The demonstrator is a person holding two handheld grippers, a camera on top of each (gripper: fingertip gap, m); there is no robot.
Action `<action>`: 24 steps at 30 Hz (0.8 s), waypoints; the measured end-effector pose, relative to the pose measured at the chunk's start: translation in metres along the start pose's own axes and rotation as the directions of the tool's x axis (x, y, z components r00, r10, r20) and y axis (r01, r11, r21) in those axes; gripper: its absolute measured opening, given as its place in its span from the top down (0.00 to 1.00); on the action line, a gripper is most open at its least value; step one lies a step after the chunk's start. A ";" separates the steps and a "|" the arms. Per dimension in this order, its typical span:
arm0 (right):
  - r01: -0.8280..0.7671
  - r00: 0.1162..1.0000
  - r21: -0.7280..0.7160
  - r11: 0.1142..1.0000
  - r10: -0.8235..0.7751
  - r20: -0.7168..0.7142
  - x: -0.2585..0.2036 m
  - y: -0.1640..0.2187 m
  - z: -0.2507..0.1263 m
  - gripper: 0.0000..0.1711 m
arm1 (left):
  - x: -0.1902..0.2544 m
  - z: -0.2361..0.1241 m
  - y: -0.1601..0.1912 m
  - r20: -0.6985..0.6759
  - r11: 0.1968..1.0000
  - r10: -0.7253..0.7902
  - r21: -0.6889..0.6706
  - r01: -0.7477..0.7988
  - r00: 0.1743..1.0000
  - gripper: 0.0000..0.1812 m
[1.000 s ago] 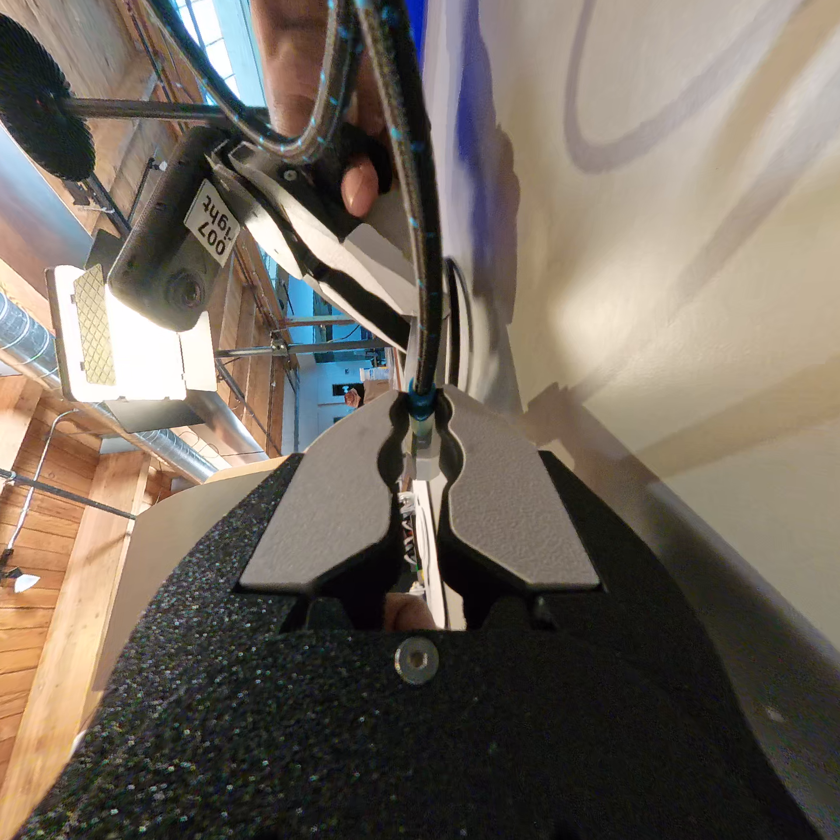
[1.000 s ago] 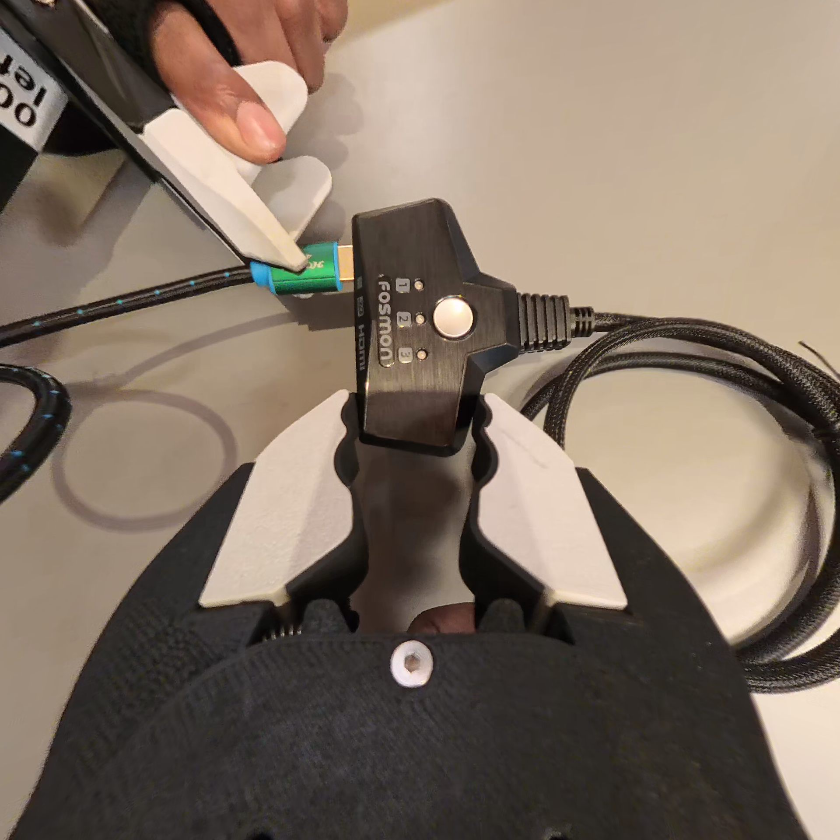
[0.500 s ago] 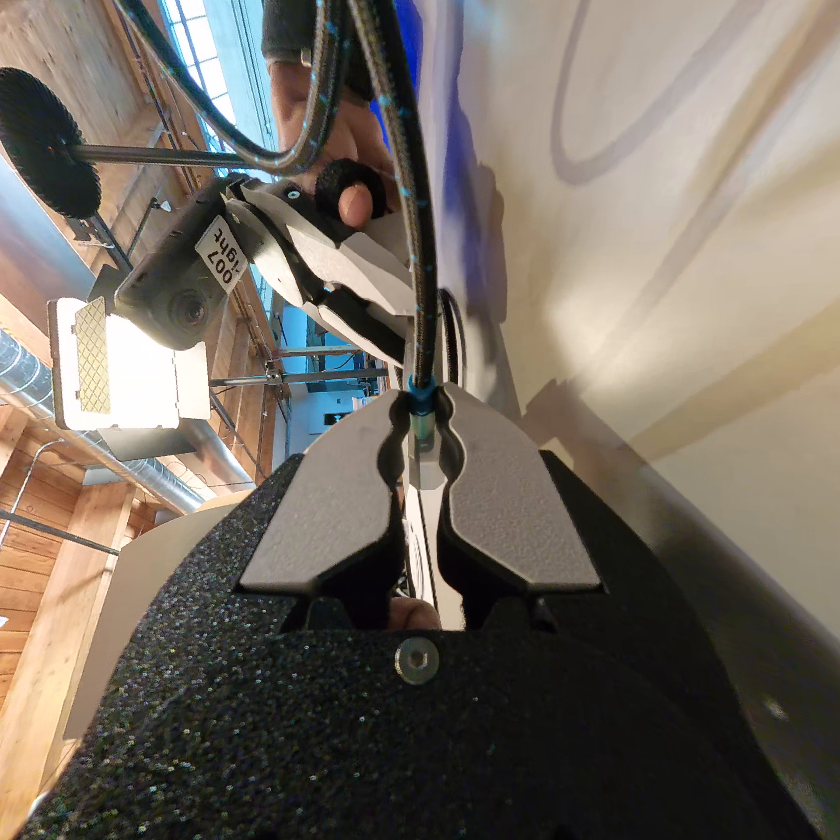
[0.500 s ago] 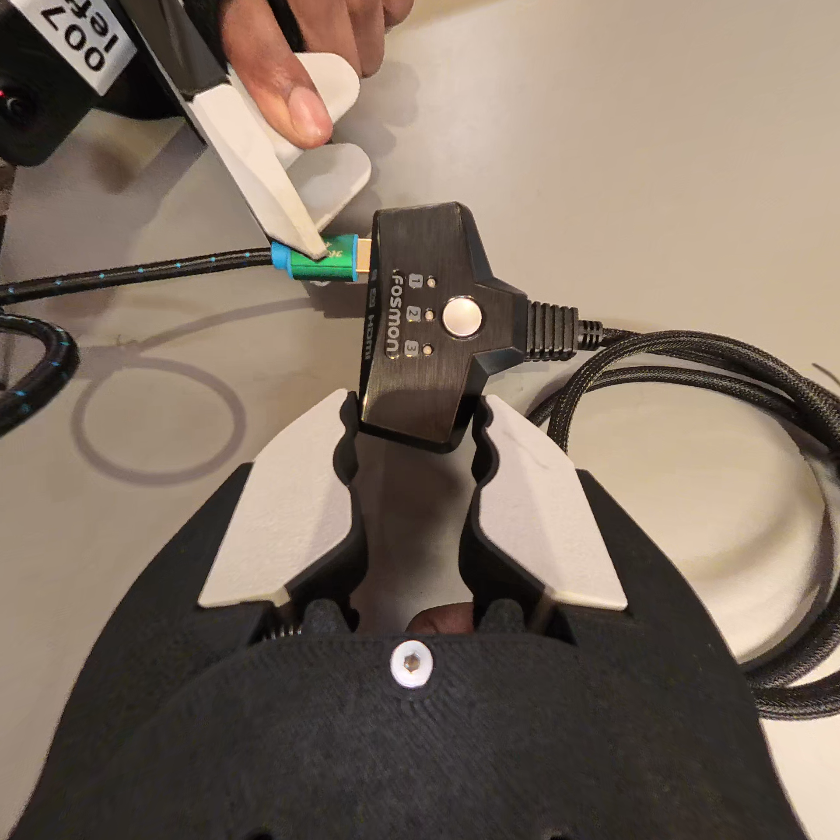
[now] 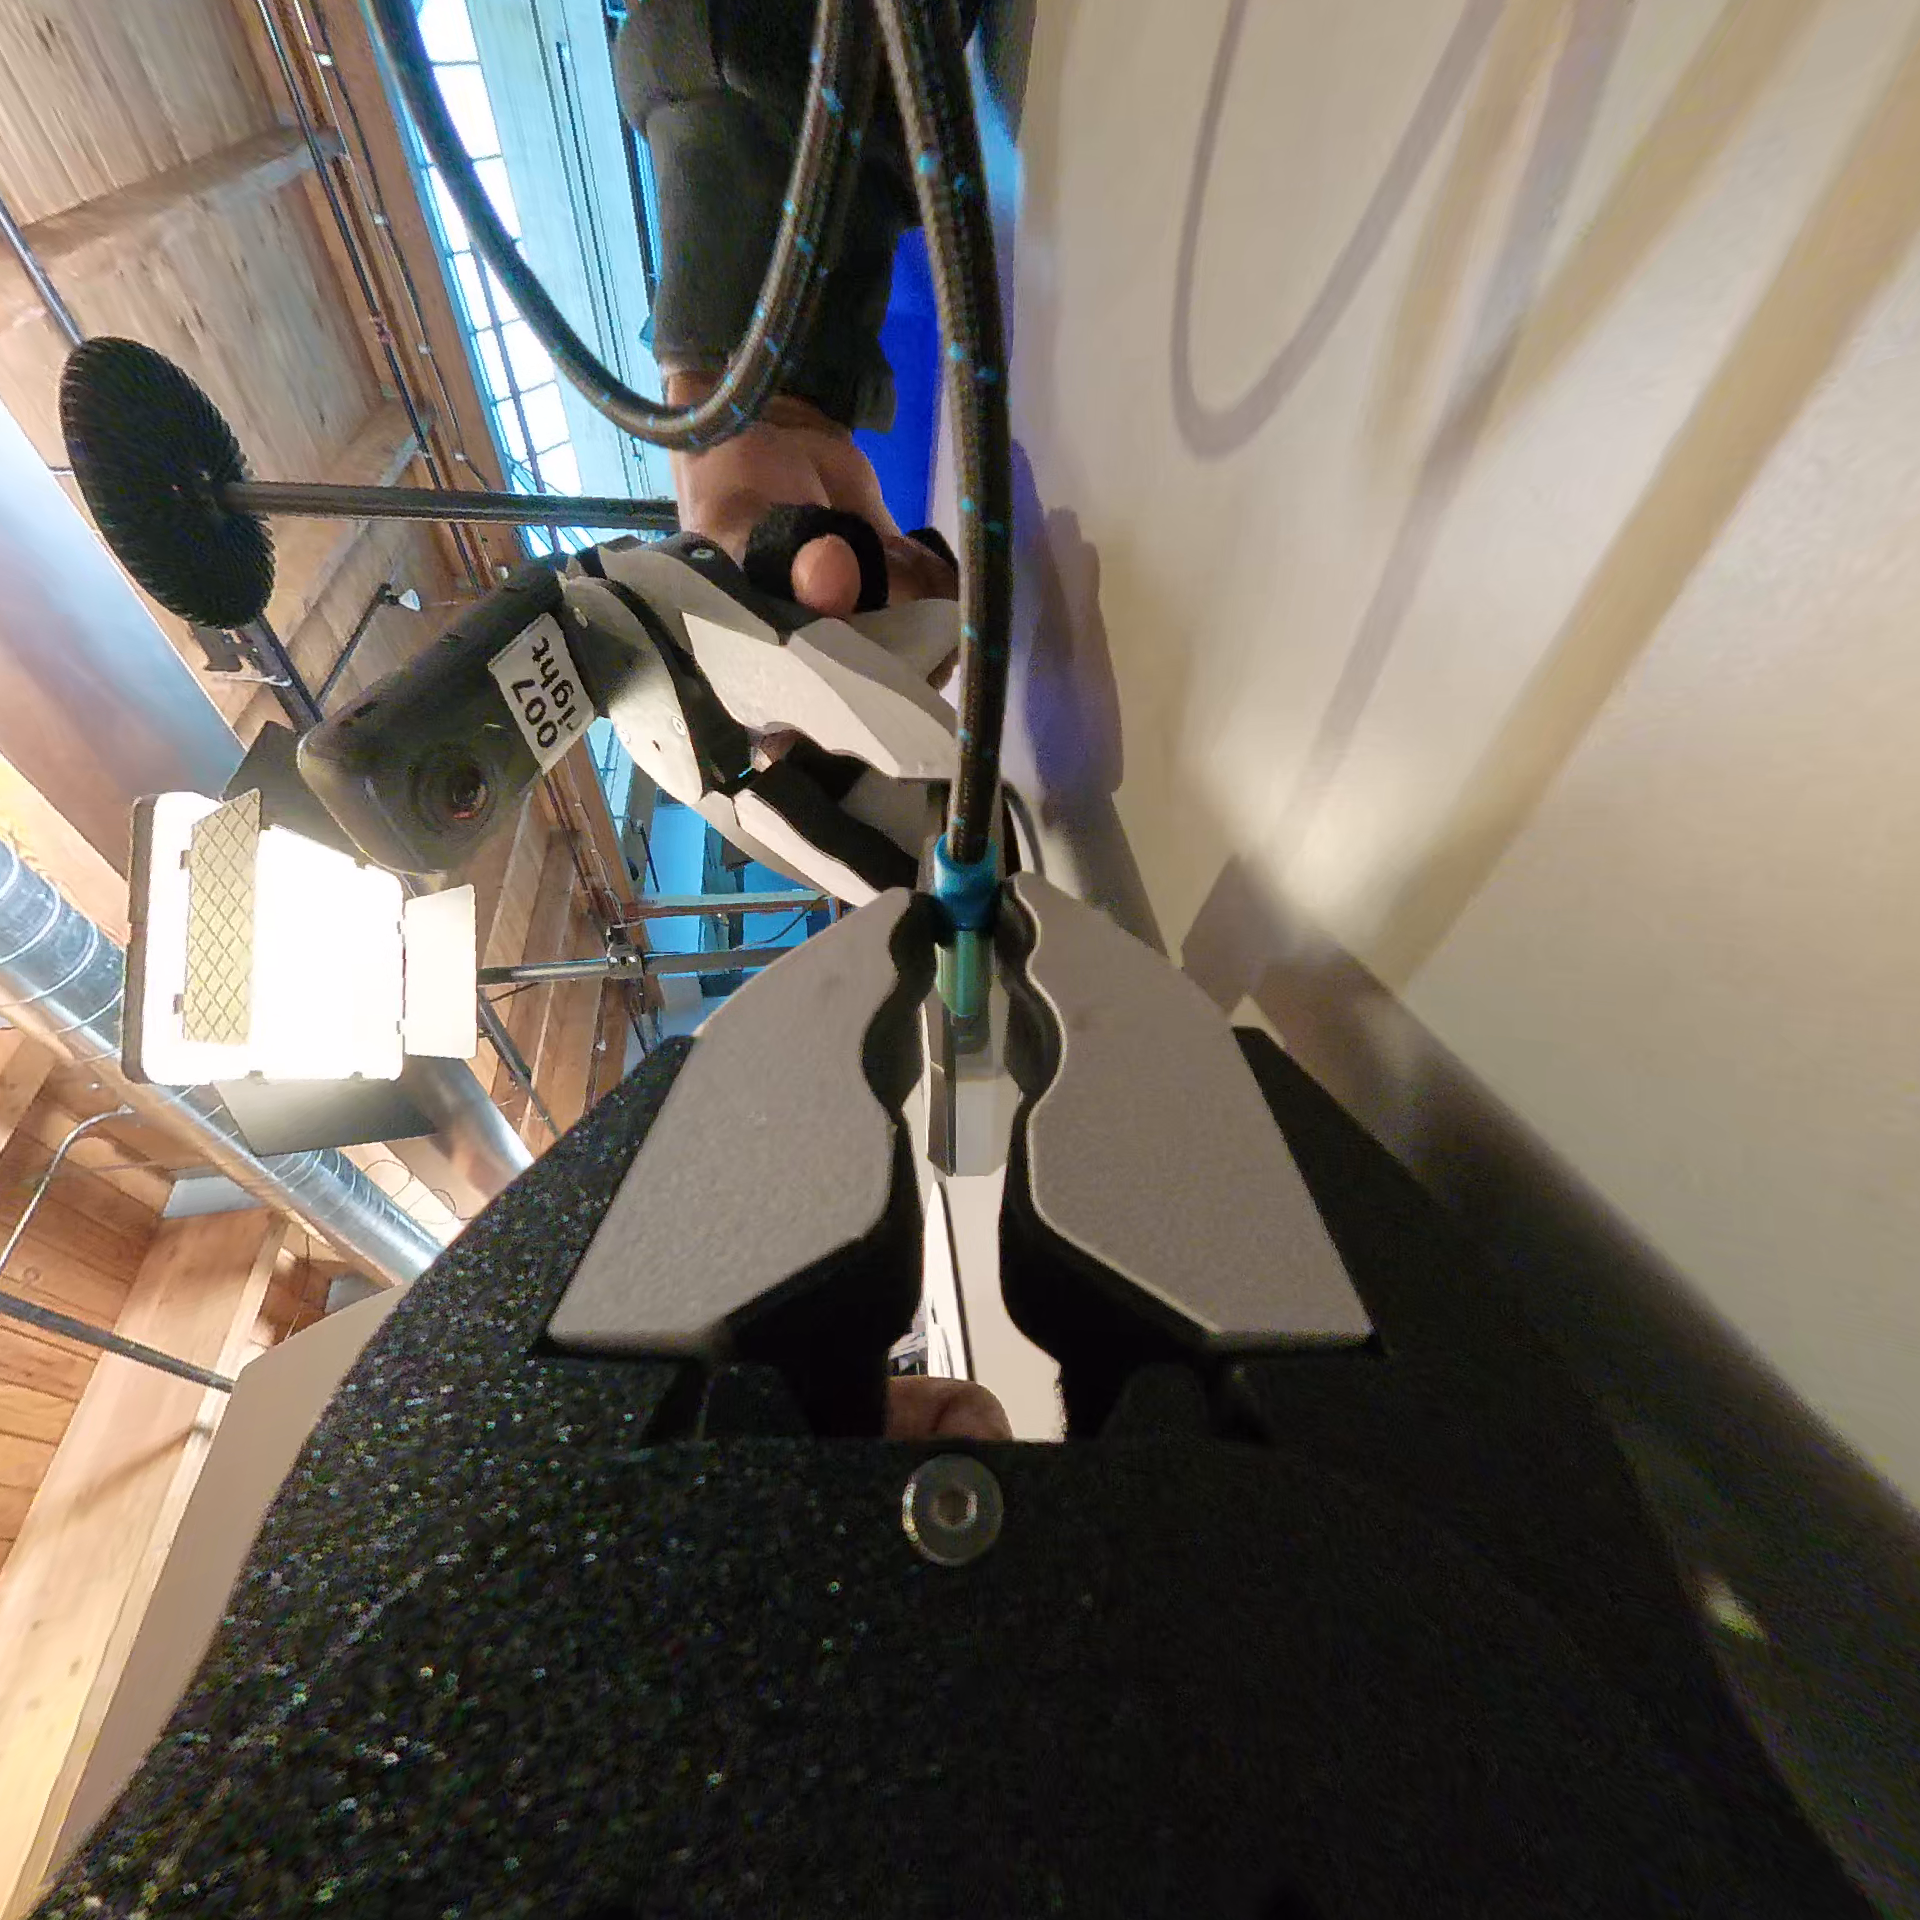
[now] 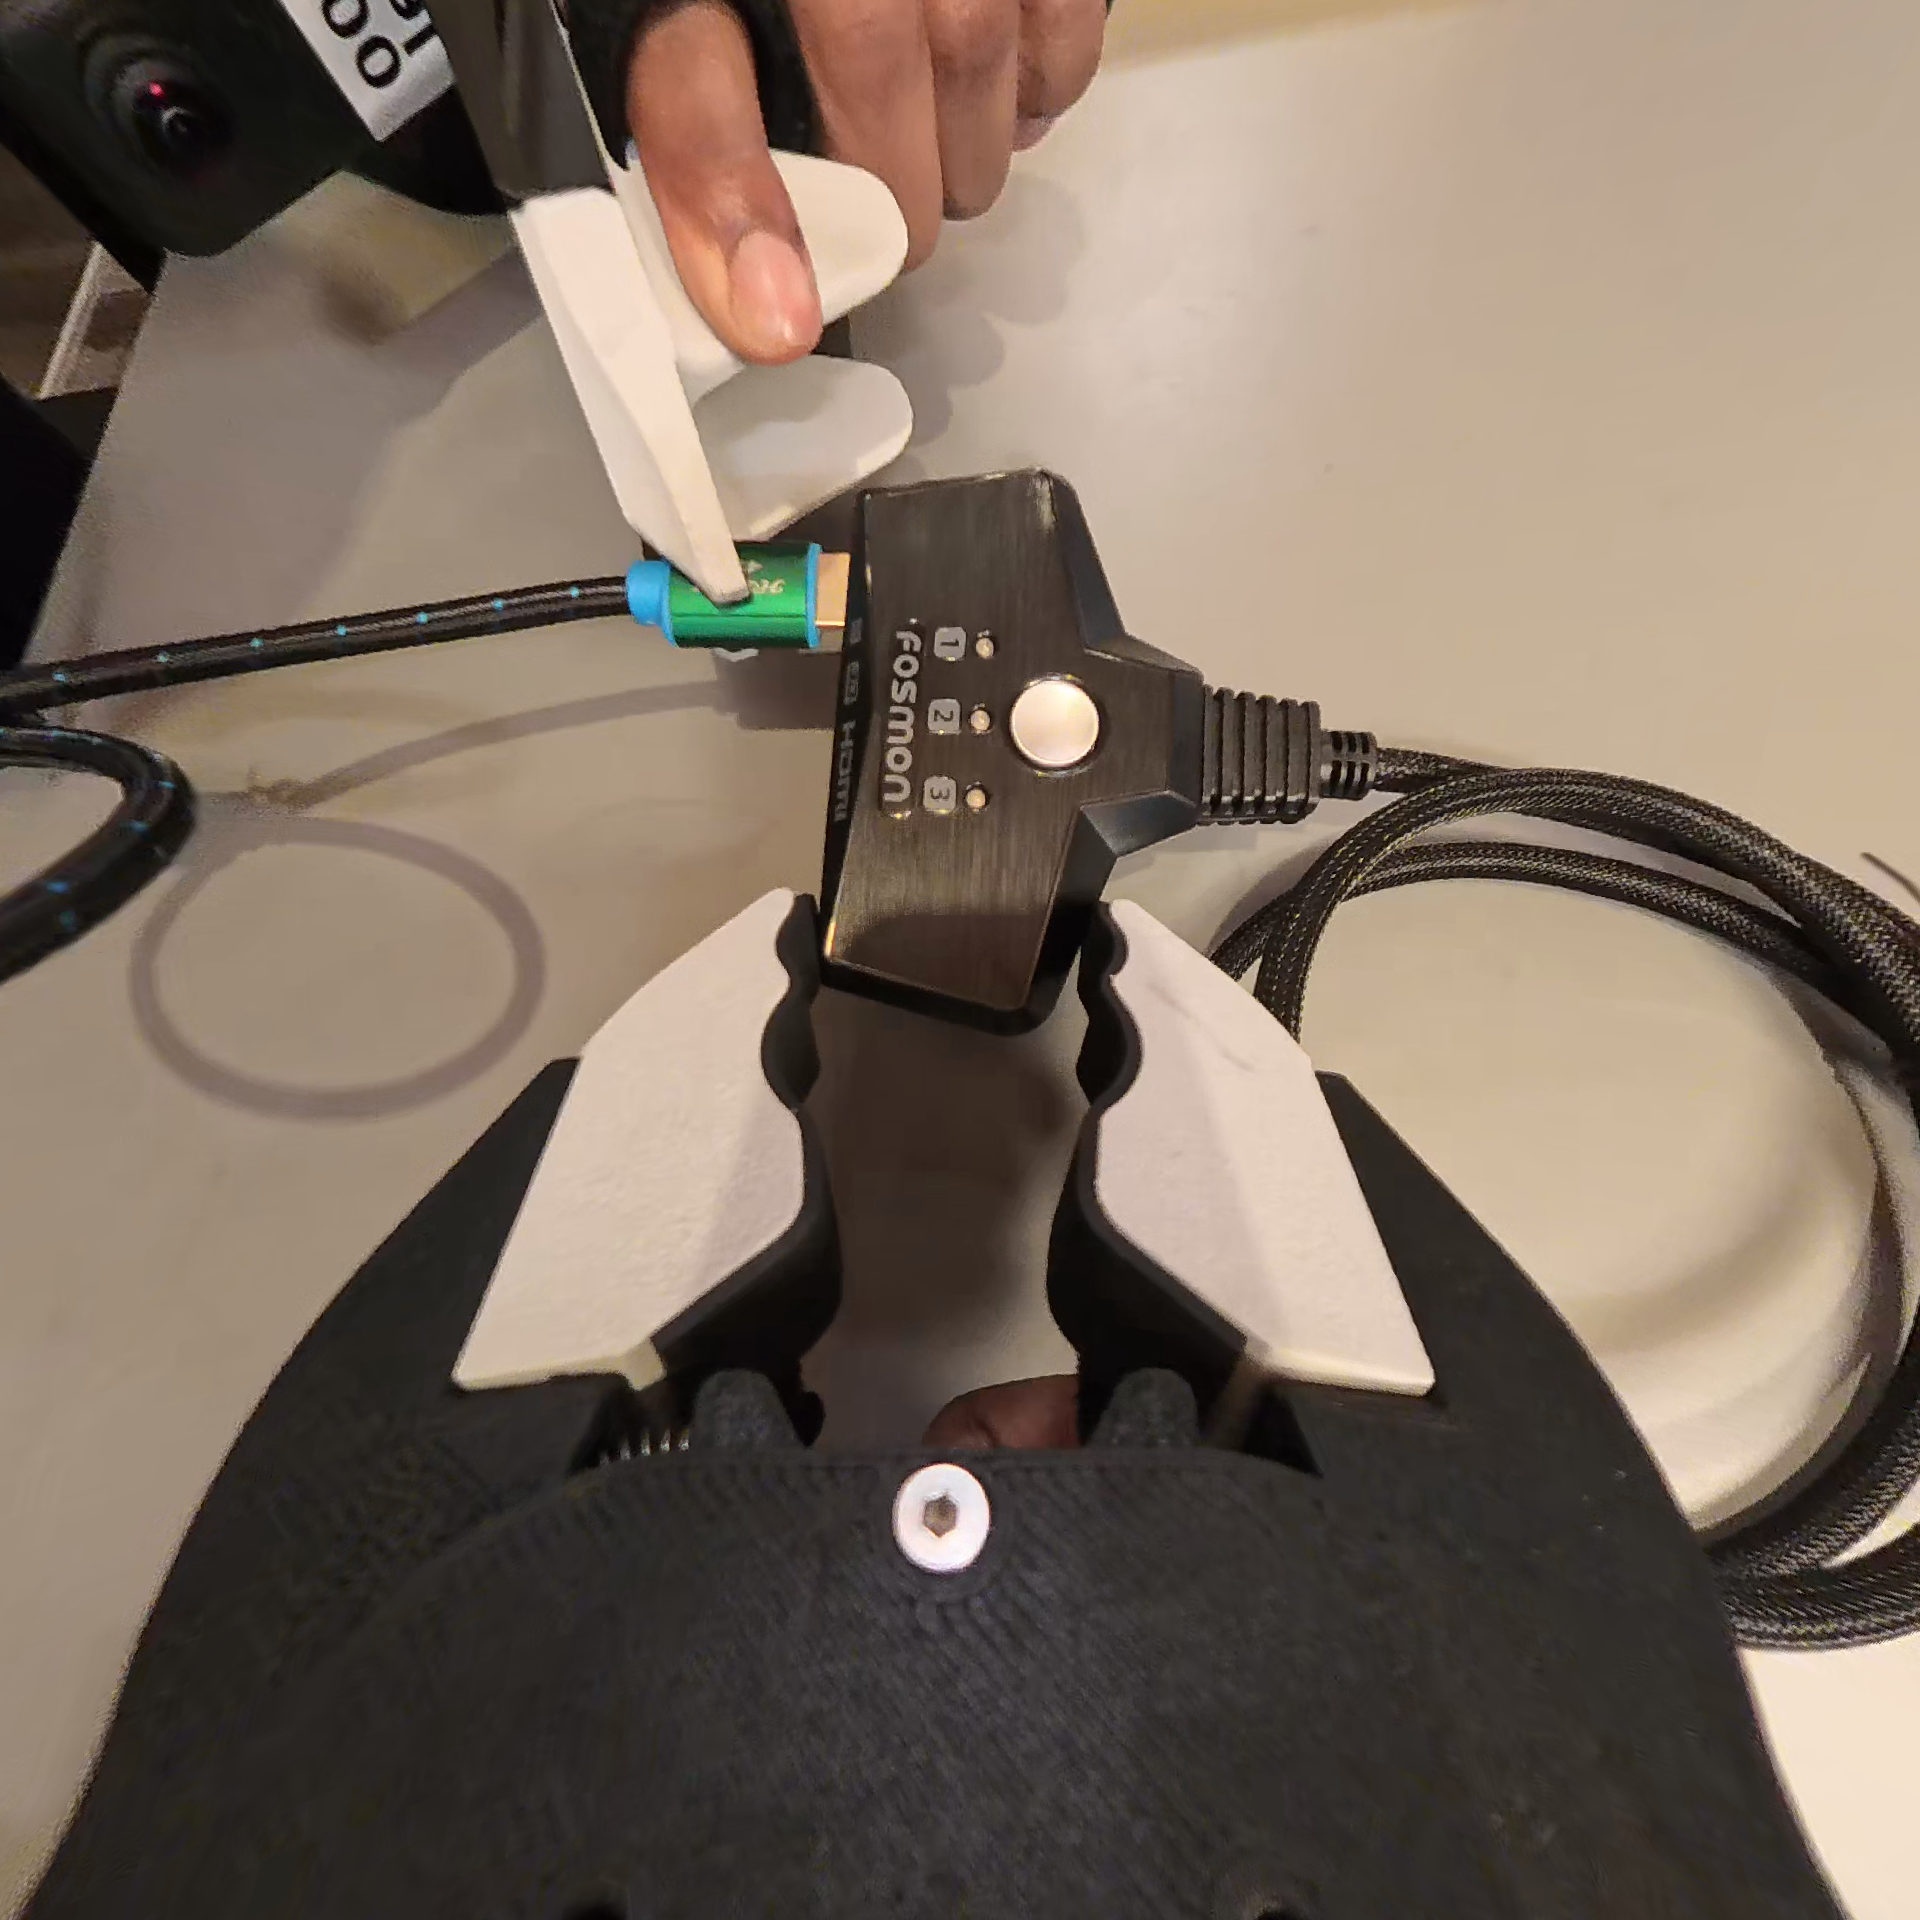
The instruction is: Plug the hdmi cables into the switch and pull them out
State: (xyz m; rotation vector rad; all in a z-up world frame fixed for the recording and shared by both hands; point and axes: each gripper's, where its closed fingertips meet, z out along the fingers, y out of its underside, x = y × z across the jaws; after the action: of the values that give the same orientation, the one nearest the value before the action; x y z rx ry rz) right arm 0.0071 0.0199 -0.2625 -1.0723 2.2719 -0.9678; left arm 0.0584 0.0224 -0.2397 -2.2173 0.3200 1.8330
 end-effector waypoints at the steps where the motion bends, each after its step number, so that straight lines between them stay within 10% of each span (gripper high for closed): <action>1: -0.001 1.000 0.008 1.000 0.001 0.007 0.000 -0.001 -0.001 0.71 | -0.001 0.000 0.000 0.004 1.000 -0.002 0.001 0.002 1.000 0.93; 19: -0.043 0.998 0.033 0.999 0.044 -0.036 0.014 0.001 0.005 0.71 | 0.009 0.001 0.014 -0.009 0.997 -0.068 -0.032 0.068 0.998 0.92; 24: -0.041 0.995 0.051 0.998 0.046 -0.094 0.021 -0.001 0.003 0.72 | 0.004 -0.005 0.028 0.006 0.973 -0.218 -0.070 0.218 0.976 0.78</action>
State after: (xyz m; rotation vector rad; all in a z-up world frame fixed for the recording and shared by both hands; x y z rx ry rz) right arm -0.0034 0.0016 -0.2661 -0.9714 2.3244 -1.0721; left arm 0.0552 -0.0057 -0.2436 -2.1999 0.0101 1.7499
